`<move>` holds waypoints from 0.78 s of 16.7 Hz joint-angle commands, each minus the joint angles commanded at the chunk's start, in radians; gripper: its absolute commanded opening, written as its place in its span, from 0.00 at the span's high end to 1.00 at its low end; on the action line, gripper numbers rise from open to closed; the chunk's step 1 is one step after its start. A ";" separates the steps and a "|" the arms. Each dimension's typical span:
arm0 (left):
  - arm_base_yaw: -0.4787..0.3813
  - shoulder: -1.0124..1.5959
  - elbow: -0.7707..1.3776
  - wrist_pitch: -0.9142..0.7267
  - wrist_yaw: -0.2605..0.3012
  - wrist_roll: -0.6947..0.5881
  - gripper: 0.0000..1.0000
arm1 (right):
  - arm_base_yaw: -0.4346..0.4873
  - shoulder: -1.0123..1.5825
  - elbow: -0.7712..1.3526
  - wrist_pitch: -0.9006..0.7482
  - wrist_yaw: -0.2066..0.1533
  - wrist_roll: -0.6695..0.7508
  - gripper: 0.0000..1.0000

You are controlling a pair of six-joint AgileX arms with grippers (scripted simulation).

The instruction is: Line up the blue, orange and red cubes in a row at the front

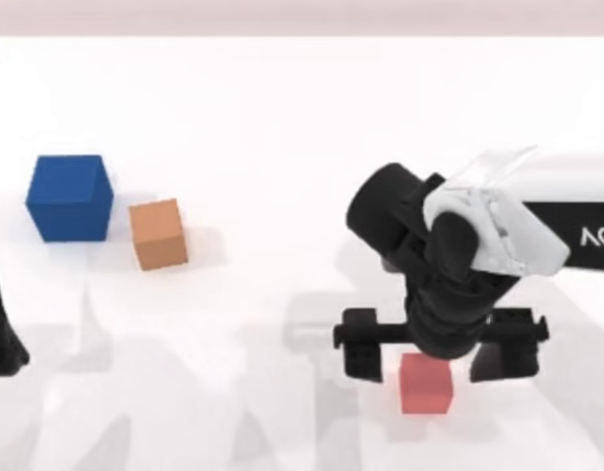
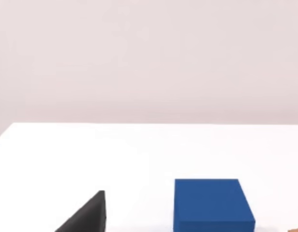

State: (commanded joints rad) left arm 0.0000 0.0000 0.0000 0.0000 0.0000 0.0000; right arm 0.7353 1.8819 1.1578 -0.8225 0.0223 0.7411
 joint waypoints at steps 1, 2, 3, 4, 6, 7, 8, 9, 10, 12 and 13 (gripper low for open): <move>0.000 0.000 0.000 0.000 0.000 0.000 0.00 | 0.000 0.000 0.000 0.000 0.000 0.000 0.00; 0.000 0.000 0.000 0.000 0.000 0.000 0.00 | 0.000 0.000 0.000 0.000 0.000 0.000 0.00; 0.000 0.000 0.000 0.000 0.000 0.000 0.00 | 0.000 0.000 0.000 0.000 0.000 0.000 0.00; 0.000 0.000 0.000 0.000 0.000 0.000 0.00 | 0.000 0.000 0.000 0.000 0.000 0.000 0.00; 0.000 0.000 0.000 0.000 0.000 0.000 0.00 | -0.001 -0.002 0.003 -0.004 0.000 0.000 0.00; 0.000 0.000 0.000 0.000 0.000 0.000 0.00 | 0.000 -0.006 0.014 -0.017 0.000 0.001 0.00; 0.000 0.000 0.000 0.000 0.000 0.000 0.00 | 0.001 -0.014 0.031 -0.042 0.000 0.003 0.00; 0.000 0.000 0.000 0.000 0.000 0.000 0.00 | 0.001 -0.025 0.052 -0.074 0.000 0.005 0.00; 0.000 0.000 0.000 0.000 0.000 0.000 0.00 | 0.002 -0.038 0.075 -0.114 0.000 0.006 0.00; 0.000 0.000 0.000 0.000 0.000 0.000 0.00 | 0.007 -0.065 0.122 -0.198 -0.001 0.005 0.00; 0.000 0.000 0.000 0.000 0.000 0.000 0.00 | 0.009 -0.078 0.143 -0.231 -0.001 0.004 0.00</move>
State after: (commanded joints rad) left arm 0.0000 0.0000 0.0000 0.0000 0.0000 0.0000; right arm 0.7444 1.8041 1.3007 -1.0533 0.0215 0.7448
